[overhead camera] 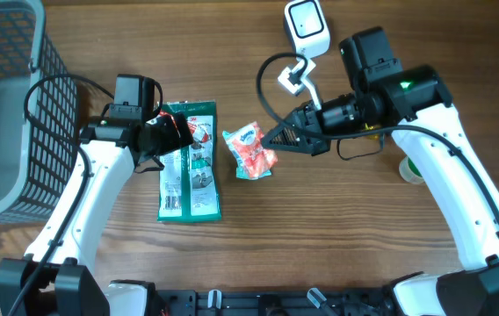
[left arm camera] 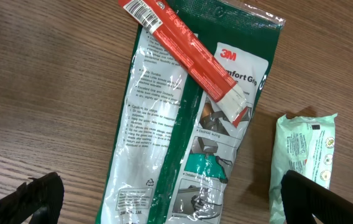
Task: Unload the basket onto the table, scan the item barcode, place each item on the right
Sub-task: 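Lift the Kleenex pack up toward the white scanner, right gripper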
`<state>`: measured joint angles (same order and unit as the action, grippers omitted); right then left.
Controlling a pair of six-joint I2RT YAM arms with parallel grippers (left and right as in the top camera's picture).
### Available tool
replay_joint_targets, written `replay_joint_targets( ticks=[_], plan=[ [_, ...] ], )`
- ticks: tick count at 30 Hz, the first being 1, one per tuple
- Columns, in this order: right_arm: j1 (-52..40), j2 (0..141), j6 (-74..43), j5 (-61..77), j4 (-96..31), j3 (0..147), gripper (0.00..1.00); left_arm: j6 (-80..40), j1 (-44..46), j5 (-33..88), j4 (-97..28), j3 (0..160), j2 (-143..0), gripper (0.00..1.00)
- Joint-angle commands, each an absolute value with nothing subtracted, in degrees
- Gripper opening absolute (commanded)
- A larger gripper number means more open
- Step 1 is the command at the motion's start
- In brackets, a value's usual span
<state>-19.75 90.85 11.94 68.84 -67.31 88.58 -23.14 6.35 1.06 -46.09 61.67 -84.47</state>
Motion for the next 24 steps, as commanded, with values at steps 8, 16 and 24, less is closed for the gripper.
replay_joint_targets(
  ticks=[8, 16, 24],
  plan=[
    [-13.5, 90.5, 16.1, 93.0, -69.1, 88.2, 0.04, -22.7, 6.0, 0.1, -45.9, 61.9, -84.4, 1.00],
    [-12.3, 90.4, 14.0, 93.0, -69.3, 88.3, 0.04, -22.7, 6.0, 0.1, -45.9, 61.9, -84.4, 1.00],
    [-12.3, 90.2, 14.7, 82.6, -68.7, 88.3, 0.04, -22.7, 6.0, 0.1, -45.9, 61.9, -84.4, 1.00]
  ],
)
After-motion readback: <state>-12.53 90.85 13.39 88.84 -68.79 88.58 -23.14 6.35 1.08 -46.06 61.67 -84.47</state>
